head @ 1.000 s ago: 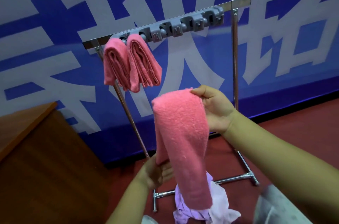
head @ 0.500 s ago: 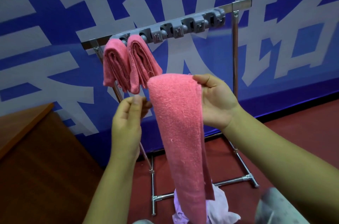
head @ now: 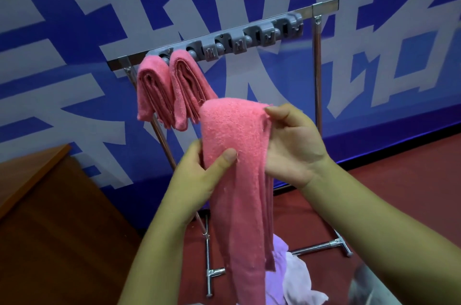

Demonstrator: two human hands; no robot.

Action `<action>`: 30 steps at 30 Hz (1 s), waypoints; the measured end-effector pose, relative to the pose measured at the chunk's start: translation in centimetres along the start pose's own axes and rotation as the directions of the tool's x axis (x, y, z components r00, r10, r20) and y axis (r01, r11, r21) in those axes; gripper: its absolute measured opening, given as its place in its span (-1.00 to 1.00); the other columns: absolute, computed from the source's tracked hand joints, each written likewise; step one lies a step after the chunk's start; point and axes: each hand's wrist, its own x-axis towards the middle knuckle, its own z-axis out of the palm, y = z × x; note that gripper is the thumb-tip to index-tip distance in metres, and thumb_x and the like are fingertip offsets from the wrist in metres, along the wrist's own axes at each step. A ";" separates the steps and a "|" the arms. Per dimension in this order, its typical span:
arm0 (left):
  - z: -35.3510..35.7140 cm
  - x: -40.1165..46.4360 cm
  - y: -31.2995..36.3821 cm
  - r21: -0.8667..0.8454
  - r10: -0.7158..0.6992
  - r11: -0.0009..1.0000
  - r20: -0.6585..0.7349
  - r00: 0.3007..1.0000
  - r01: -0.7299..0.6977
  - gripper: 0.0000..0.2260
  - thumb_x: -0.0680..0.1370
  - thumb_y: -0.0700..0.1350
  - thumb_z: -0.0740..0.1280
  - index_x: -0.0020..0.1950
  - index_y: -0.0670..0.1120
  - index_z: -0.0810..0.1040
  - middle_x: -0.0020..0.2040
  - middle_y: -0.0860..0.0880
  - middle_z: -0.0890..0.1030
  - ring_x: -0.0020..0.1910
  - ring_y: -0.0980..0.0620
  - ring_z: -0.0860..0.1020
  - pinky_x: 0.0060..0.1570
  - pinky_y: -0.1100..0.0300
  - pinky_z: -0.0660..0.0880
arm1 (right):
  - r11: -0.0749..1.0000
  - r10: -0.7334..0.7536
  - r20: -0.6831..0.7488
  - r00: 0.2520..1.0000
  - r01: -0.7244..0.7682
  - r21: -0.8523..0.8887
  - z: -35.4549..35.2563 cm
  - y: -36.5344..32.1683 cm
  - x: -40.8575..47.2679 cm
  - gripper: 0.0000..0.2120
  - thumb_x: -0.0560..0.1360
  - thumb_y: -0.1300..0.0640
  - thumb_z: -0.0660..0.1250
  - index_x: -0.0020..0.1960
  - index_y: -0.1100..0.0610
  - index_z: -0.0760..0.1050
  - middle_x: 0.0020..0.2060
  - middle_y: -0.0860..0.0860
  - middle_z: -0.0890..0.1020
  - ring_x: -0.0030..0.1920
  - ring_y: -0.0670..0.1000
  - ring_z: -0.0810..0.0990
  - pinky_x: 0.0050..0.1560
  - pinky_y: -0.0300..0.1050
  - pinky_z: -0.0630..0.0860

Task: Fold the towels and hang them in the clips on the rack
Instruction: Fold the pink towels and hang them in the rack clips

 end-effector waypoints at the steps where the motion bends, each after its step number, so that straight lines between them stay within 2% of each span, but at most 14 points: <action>1: 0.4 0.0 0.3 0.153 0.109 0.985 -0.162 0.981 -0.084 -0.54 0.21 0.34 0.43 -0.04 0.11 0.49 -0.03 0.12 0.62 -0.08 0.27 0.58 -0.11 0.37 0.46 | 0.999 -0.026 -0.008 1.000 0.025 -0.019 0.3 0.1 0.1 -0.53 0.40 0.03 0.25 0.24 0.25 0.40 0.10 0.17 0.46 0.11 0.11 0.45 0.22 -0.03 0.41; 2: 0.7 0.0 0.7 0.307 0.272 0.934 -0.279 0.921 -0.182 -0.62 0.29 0.29 0.41 -0.05 0.09 0.47 -0.04 0.13 0.56 -0.08 0.27 0.54 -0.09 0.39 0.41 | 0.998 -0.053 -0.016 0.998 0.052 -0.046 0.5 0.2 0.2 -0.45 0.43 -0.03 0.20 0.31 0.27 0.35 0.17 0.19 0.43 0.17 0.13 0.41 0.27 -0.04 0.36; 3: 1.0 -0.1 0.9 0.429 0.428 0.860 -0.314 0.847 -0.276 -0.68 0.37 0.21 0.40 -0.06 0.04 0.46 -0.07 0.10 0.53 -0.08 0.24 0.50 -0.06 0.39 0.39 | 0.995 -0.077 -0.020 0.997 0.075 -0.070 0.7 0.6 0.3 -0.38 0.46 -0.09 0.15 0.37 0.31 0.29 0.23 0.23 0.39 0.24 0.16 0.37 0.33 -0.03 0.30; 4: 1.4 -0.2 1.2 0.507 0.535 0.788 -0.286 0.795 -0.349 -0.74 0.42 0.13 0.39 -0.07 -0.01 0.48 -0.10 0.06 0.51 -0.09 0.18 0.49 -0.05 0.36 0.39 | 0.991 -0.100 -0.022 0.995 0.098 -0.091 0.9 1.0 0.4 -0.33 0.48 -0.13 0.10 0.39 0.34 0.25 0.27 0.26 0.36 0.28 0.18 0.34 0.37 0.00 0.25; 6: 2.0 -0.4 1.8 0.586 0.622 0.685 -0.162 0.766 -0.432 -0.81 0.46 0.03 0.36 -0.14 -0.09 0.51 -0.16 0.01 0.50 -0.14 0.07 0.48 -0.08 0.25 0.42 | 0.980 -0.147 -0.028 0.989 0.141 -0.139 1.2 1.7 0.5 -0.27 0.50 -0.20 0.04 0.39 0.38 0.24 0.27 0.28 0.35 0.30 0.17 0.34 0.40 0.04 0.24; 8: 2.3 -0.3 2.3 0.629 0.633 0.634 -0.088 0.769 -0.450 -0.84 0.48 -0.03 0.34 -0.18 -0.11 0.52 -0.20 0.00 0.50 -0.18 0.01 0.48 -0.13 0.13 0.43 | 0.971 -0.177 -0.066 0.982 0.163 -0.177 1.1 2.2 0.7 -0.27 0.51 -0.21 0.01 0.38 0.38 0.27 0.24 0.27 0.39 0.29 0.16 0.36 0.42 0.03 0.24; 10: 2.3 -0.1 2.5 0.648 0.632 0.613 -0.060 0.773 -0.452 -0.88 0.48 -0.09 0.31 -0.20 -0.12 0.51 -0.22 0.00 0.49 -0.19 -0.01 0.48 -0.15 0.04 0.44 | 0.969 -0.203 -0.088 0.975 0.186 -0.164 1.0 2.3 0.6 -0.38 0.50 -0.12 0.08 0.31 0.36 0.38 0.16 0.24 0.50 0.24 0.13 0.45 0.40 0.02 0.28; 12: 2.3 0.0 2.4 0.653 0.633 0.610 -0.061 0.772 -0.449 -0.91 0.48 -0.15 0.30 -0.22 -0.13 0.51 -0.23 -0.01 0.50 -0.20 -0.02 0.48 -0.16 0.01 0.44 | 0.971 -0.212 -0.108 0.971 0.198 -0.133 0.6 2.4 0.4 -0.58 0.45 0.05 0.13 0.07 0.32 0.58 -0.05 0.17 0.64 0.05 0.06 0.60 0.25 -0.07 0.45; 13: 2.3 0.1 2.4 0.652 0.631 0.617 -0.074 0.772 -0.442 -0.91 0.48 -0.16 0.29 -0.22 -0.14 0.51 -0.22 -0.02 0.50 -0.21 -0.02 0.48 -0.17 0.01 0.44 | 0.971 -0.214 -0.140 0.967 0.195 -0.139 0.4 2.5 0.4 -0.64 0.43 0.14 0.11 -0.05 0.31 0.60 -0.16 0.15 0.67 -0.06 0.03 0.65 0.16 -0.10 0.51; 15: 2.5 0.2 2.6 0.647 0.626 0.635 -0.110 0.772 -0.423 -0.91 0.47 -0.16 0.28 -0.21 -0.15 0.51 -0.22 -0.03 0.50 -0.20 -0.02 0.48 -0.19 0.01 0.46 | 0.966 -0.223 -0.223 0.949 0.185 -0.179 0.0 2.7 0.4 -0.70 0.46 0.30 0.03 -0.08 0.33 0.54 -0.25 0.14 0.67 -0.16 0.02 0.66 0.07 -0.11 0.56; 19: 2.6 0.3 2.8 0.655 0.656 0.621 -0.132 0.743 -0.431 -0.88 0.48 -0.14 0.26 -0.20 -0.18 0.52 -0.21 -0.06 0.50 -0.21 -0.04 0.48 -0.19 -0.01 0.46 | 0.923 -0.293 -0.313 0.903 0.183 -0.337 -0.2 3.2 0.5 -0.71 0.53 0.39 0.04 -0.12 0.28 0.54 -0.36 0.07 0.65 -0.30 -0.06 0.63 -0.23 -0.25 0.58; 24: 2.7 -0.1 2.8 0.696 0.718 0.531 -0.066 0.693 -0.484 -0.90 0.48 -0.19 0.29 -0.22 -0.19 0.52 -0.23 -0.07 0.50 -0.21 -0.06 0.47 -0.18 0.03 0.43 | 0.883 -0.347 -0.337 0.875 0.184 -0.431 0.0 3.7 0.7 -0.71 0.53 0.39 0.05 -0.01 0.28 0.54 -0.25 0.12 0.62 -0.20 0.00 0.60 -0.21 -0.20 0.56; 27: 2.8 -0.1 2.0 0.748 0.708 0.472 -0.008 0.706 -0.466 -0.89 0.47 -0.18 0.29 -0.23 -0.18 0.51 -0.24 -0.09 0.51 -0.22 -0.10 0.47 -0.18 -0.03 0.43 | 0.884 -0.353 -0.368 0.860 0.178 -0.433 0.3 3.7 0.7 -0.65 0.51 0.42 0.02 -0.20 0.21 0.54 -0.37 0.05 0.59 -0.32 -0.06 0.56 -0.34 -0.26 0.52; 30: 2.9 -0.1 1.2 0.798 0.642 0.449 0.025 0.766 -0.402 -0.89 0.43 -0.13 0.26 -0.23 -0.15 0.47 -0.25 -0.08 0.47 -0.25 -0.13 0.45 -0.24 -0.07 0.43 | 0.913 -0.353 -0.402 0.845 0.217 -0.344 0.4 3.7 0.8 -0.46 0.49 0.44 -0.02 -0.53 0.12 0.49 -0.58 -0.05 0.48 -0.52 -0.14 0.47 -0.46 -0.33 0.43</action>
